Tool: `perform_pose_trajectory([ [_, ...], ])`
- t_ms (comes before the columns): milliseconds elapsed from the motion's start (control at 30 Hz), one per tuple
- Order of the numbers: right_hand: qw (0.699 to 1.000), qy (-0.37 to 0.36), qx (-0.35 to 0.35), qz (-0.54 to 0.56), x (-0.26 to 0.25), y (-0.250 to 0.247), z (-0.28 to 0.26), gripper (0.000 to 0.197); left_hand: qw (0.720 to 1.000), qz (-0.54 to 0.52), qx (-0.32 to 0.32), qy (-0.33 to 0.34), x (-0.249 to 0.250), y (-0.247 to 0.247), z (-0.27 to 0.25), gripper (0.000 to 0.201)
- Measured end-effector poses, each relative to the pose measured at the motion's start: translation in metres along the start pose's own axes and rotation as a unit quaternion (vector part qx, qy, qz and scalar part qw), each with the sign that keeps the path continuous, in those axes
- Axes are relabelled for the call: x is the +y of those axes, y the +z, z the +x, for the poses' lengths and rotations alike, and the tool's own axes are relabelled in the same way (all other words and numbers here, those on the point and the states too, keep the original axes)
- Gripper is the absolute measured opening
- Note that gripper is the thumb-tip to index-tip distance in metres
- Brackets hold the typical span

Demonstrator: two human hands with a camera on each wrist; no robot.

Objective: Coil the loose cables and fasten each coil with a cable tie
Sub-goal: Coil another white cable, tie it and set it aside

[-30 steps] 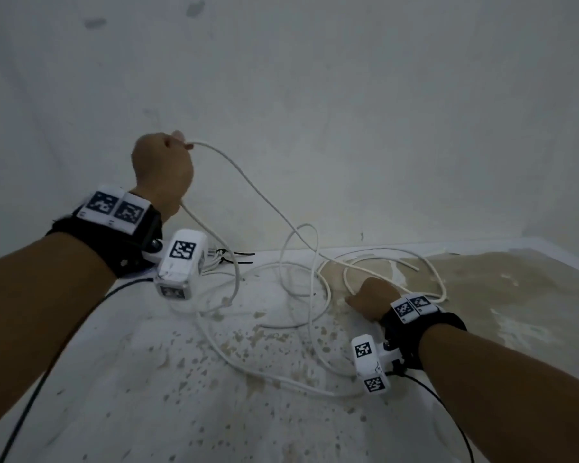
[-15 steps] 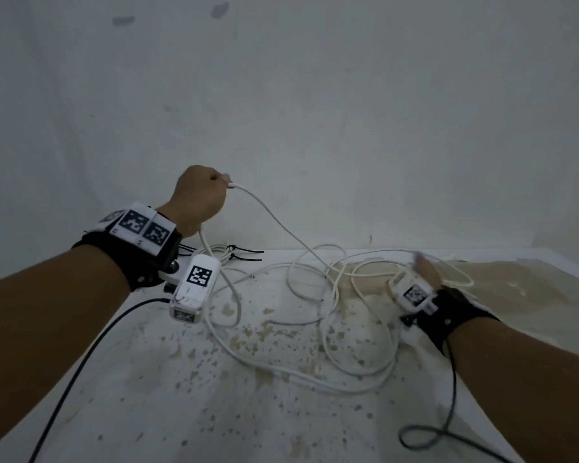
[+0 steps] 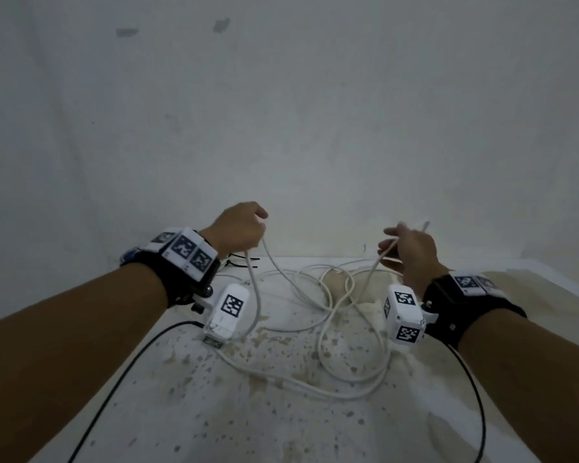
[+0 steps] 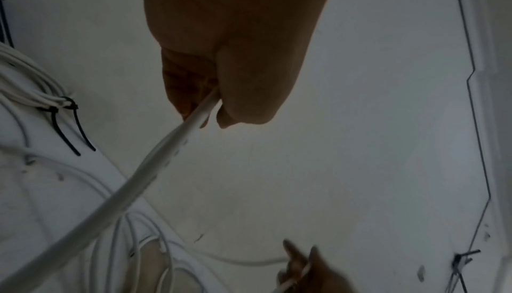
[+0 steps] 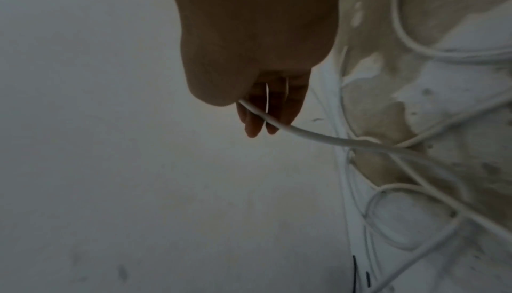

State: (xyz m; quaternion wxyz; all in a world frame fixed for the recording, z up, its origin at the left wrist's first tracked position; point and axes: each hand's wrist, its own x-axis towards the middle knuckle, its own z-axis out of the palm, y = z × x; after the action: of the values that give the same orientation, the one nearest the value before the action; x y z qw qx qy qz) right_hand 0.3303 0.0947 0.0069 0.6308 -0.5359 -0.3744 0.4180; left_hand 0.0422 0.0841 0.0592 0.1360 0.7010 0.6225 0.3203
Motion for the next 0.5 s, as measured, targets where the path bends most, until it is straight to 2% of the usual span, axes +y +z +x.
perform_pose_trajectory([
  [67,0.997,-0.039,-0.040,-0.056,-0.023,0.008,-0.007,0.044,0.994,0.086,-0.062,0.010,0.004,0.013,-0.001,0.038],
  [167,0.983,-0.062,-0.107,-0.133,-0.050,0.016,-0.016,0.044,0.963,0.237,-0.129,-0.021,0.013,0.033,-0.004,0.061],
  [200,0.978,-0.071,-0.128,-0.146,-0.058,0.018,-0.020,0.043,0.957,0.254,-0.143,-0.009,0.017,0.039,-0.007,0.069],
  [233,0.975,-0.081,-0.146,-0.149,-0.064,0.020,-0.024,0.042,0.958,0.232,-0.164,0.028,0.022,0.045,-0.010,0.075],
  [300,0.968,-0.103,-0.180,-0.138,-0.074,0.025,-0.031,0.041,0.961,0.109,-0.226,0.120,0.036,0.059,-0.019,0.078],
  [333,0.965,-0.114,-0.194,-0.131,-0.078,0.028,-0.036,0.041,0.954,0.061,-0.249,0.155,0.044,0.067,-0.024,0.074],
  [400,0.959,-0.133,-0.214,-0.129,-0.084,0.031,-0.043,0.039,0.945,0.023,-0.250,0.207,0.058,0.084,-0.028,0.054],
  [467,0.957,-0.149,-0.209,-0.133,-0.089,0.032,-0.048,0.035,0.948,0.009,-0.223,0.227,0.065,0.096,-0.026,0.029],
  [500,0.962,-0.149,-0.195,-0.119,-0.092,0.032,-0.048,0.031,0.952,-0.003,-0.212,0.219,0.065,0.099,-0.023,0.023],
])
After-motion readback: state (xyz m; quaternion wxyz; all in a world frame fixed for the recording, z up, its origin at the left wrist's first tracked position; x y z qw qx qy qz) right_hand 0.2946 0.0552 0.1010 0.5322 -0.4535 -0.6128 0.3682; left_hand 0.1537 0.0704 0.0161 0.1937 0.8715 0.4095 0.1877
